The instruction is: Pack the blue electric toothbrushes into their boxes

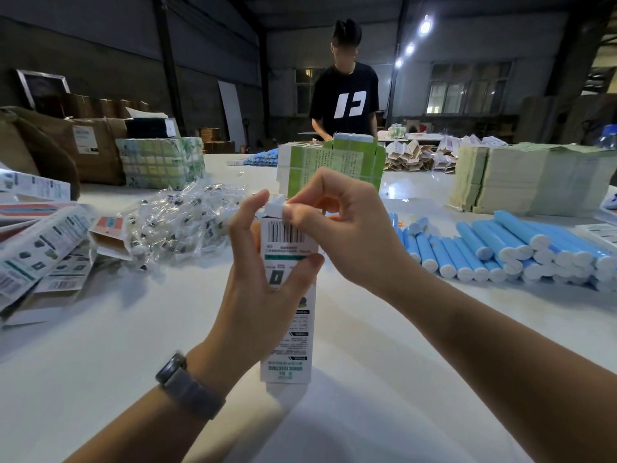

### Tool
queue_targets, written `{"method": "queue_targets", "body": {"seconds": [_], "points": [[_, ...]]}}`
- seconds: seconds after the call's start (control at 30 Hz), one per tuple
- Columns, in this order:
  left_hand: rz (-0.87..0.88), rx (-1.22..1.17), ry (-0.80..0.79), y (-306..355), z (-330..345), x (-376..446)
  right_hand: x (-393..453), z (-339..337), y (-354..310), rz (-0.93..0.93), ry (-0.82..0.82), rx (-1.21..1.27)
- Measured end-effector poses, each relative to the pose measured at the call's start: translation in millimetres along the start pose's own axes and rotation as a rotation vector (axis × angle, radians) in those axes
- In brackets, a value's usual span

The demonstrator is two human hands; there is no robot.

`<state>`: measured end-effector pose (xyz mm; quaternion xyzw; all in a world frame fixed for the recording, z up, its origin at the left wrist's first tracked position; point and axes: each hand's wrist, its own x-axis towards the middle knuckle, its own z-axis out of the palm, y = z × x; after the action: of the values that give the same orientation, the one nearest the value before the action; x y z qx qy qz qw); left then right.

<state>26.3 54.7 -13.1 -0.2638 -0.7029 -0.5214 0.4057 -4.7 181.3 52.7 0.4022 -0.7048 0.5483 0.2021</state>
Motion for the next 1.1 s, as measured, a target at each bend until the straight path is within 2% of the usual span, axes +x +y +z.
{"method": "queue_targets", "body": {"seconds": [0.23, 0.5, 0.7, 0.87, 1.1], "points": [[0.013, -0.003, -0.016, -1, -1, -1, 3, -4, -3, -0.005, -0.042, 0.011], [0.094, 0.063, -0.005, -1, -3, 1, 9, -20, -6, 0.031, -0.246, 0.085], [0.056, -0.036, -0.01, 0, -3, 0, 11, -25, -2, -0.02, -0.292, 0.036], [0.016, -0.084, 0.013, 2, -3, -1, 4, -31, 9, -0.033, -0.333, 0.116], [0.048, -0.092, 0.01, 0, -4, -1, -1, -28, 15, -0.13, -0.314, 0.098]]}}
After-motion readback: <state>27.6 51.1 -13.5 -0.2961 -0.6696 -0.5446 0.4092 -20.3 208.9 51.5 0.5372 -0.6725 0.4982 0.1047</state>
